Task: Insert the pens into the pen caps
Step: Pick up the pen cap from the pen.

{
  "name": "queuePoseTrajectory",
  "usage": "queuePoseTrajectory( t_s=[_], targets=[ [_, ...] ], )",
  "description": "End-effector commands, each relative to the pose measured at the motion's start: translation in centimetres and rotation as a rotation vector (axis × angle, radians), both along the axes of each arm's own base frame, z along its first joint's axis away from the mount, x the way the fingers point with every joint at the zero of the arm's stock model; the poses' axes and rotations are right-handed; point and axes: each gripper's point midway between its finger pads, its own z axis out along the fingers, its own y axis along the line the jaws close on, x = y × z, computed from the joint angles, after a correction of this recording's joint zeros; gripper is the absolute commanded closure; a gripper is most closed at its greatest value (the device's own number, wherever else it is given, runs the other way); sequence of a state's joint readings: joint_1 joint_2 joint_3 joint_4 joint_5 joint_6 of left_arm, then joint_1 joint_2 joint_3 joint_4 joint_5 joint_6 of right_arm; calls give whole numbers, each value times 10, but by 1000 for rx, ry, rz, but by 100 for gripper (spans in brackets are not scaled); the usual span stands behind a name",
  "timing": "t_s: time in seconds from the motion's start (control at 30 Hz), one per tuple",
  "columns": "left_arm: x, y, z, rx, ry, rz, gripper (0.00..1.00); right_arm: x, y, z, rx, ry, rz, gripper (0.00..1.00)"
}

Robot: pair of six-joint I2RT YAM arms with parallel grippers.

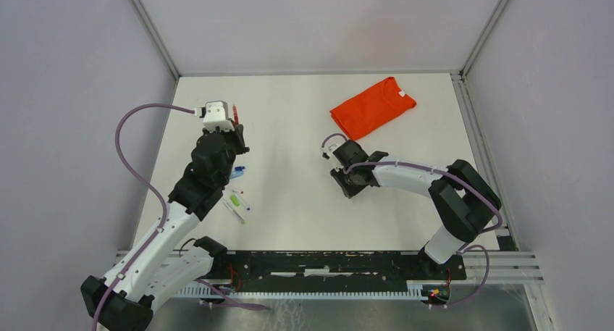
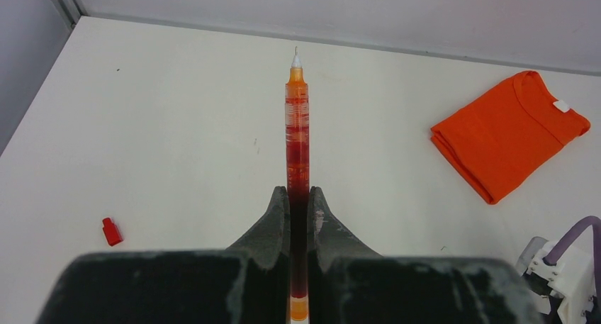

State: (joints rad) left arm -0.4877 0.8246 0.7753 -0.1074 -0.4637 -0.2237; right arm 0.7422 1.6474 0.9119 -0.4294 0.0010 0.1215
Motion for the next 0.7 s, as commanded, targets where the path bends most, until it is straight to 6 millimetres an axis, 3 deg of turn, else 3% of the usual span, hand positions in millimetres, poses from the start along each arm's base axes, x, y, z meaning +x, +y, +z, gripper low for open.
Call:
queuePoseTrajectory(
  t_s=[0.0, 0.23, 0.4, 0.67],
  targets=[
    [2, -2, 24, -71, -51, 2, 97, -43, -38, -27, -144, 168, 1, 72],
    [2, -5, 24, -72, -51, -11, 97, -20, -4, 12, 30, 61, 17, 85],
    [3, -12, 23, -70, -49, -52, 97, -9, 28, 50, 250, -30, 75, 93],
    [-4, -35, 30, -91, -101, -195, 98, -2, 59, 122, 524, -258, 230, 93]
  ],
)
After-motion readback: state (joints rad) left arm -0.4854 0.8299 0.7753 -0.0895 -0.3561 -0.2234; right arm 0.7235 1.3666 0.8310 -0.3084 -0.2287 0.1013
